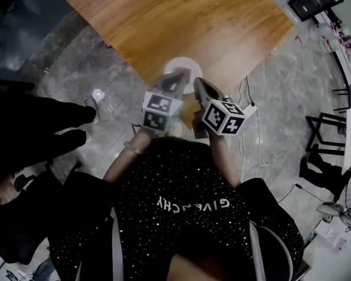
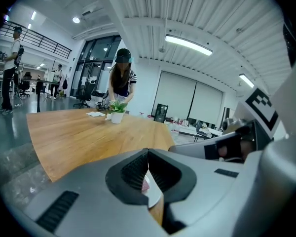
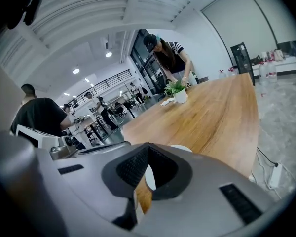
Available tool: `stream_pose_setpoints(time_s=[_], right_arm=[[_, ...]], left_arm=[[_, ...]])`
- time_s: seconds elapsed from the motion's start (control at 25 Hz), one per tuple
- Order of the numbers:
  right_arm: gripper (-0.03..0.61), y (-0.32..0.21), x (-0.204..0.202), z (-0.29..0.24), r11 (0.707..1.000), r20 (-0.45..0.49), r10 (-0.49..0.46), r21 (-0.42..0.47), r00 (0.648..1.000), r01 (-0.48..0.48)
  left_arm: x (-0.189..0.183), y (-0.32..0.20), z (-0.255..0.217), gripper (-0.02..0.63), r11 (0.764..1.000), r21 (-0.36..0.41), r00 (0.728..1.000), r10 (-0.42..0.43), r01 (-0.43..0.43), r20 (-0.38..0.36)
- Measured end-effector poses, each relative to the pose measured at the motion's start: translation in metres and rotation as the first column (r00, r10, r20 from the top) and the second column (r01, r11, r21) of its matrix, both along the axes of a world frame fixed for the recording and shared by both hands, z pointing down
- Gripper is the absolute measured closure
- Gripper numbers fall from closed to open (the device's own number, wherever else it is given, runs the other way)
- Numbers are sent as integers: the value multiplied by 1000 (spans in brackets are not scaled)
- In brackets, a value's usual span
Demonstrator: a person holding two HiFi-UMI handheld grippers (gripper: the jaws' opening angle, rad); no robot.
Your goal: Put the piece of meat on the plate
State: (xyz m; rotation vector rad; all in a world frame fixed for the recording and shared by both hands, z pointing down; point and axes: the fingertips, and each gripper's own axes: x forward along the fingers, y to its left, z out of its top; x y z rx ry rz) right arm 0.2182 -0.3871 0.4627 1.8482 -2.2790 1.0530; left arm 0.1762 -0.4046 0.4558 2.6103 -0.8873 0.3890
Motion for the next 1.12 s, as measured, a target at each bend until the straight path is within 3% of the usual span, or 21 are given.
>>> stream_pose_setpoints(time_s=[0.4, 0.92, 1.12], right_arm=[[566, -7, 3, -1, 1000, -24, 20, 7, 1000, -20], [568, -2, -11, 11, 1000, -59, 10, -8, 998, -10], [568, -7, -5, -2, 999, -102, 39, 37, 994, -35]], left_arm=[[-2, -5, -3, 603, 999, 31, 1000, -11, 11, 9], [-21, -3, 13, 603, 999, 13, 999, -37, 37, 20], [-16, -22, 3, 603, 998, 59, 999, -39, 39, 2]])
